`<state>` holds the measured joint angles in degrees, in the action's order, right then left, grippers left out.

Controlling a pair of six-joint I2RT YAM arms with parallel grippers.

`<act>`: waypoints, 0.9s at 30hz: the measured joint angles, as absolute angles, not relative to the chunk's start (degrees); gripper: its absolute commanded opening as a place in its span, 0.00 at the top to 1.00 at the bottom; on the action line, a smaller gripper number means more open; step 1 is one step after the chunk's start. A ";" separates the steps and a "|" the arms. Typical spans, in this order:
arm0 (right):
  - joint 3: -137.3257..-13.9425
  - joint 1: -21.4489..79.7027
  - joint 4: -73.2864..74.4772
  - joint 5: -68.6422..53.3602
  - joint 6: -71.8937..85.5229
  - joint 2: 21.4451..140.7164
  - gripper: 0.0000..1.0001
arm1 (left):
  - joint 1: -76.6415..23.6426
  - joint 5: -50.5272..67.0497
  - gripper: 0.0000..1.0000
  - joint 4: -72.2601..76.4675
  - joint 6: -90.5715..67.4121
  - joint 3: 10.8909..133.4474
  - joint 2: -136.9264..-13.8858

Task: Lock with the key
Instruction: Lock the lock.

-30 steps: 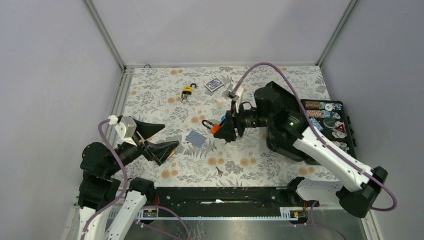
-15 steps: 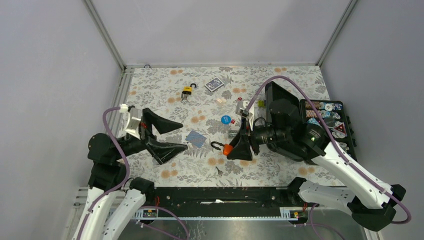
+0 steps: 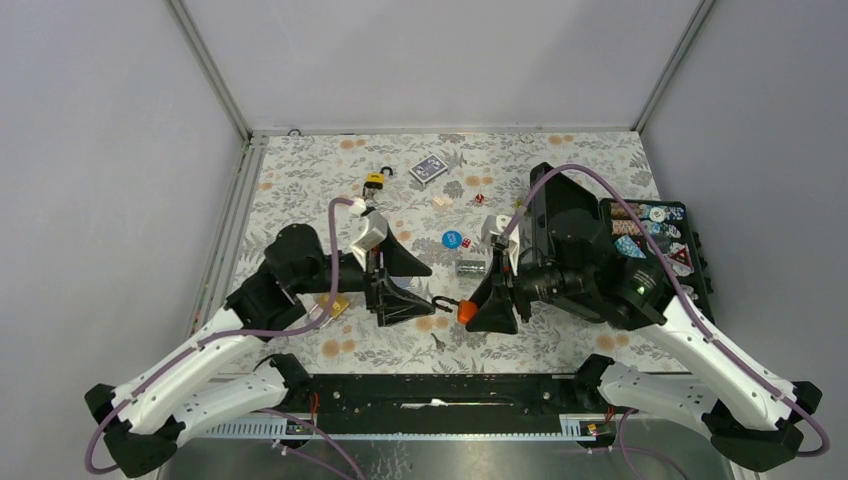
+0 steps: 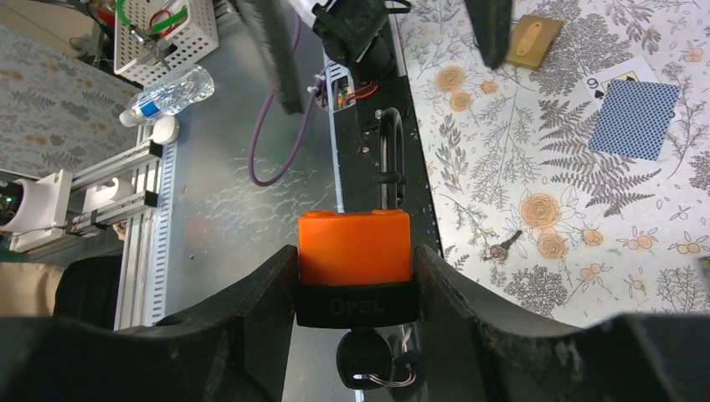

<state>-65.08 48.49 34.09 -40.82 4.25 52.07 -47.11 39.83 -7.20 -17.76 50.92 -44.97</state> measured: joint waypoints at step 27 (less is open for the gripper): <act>-64.95 48.64 35.55 -40.69 2.28 48.38 1.00 | -54.39 41.21 0.61 -3.77 -16.27 51.75 -51.88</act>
<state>-64.95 48.64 35.55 -40.69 2.28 48.38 -54.39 41.21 -3.77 -16.27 51.75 -51.88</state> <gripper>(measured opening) 0.561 0.397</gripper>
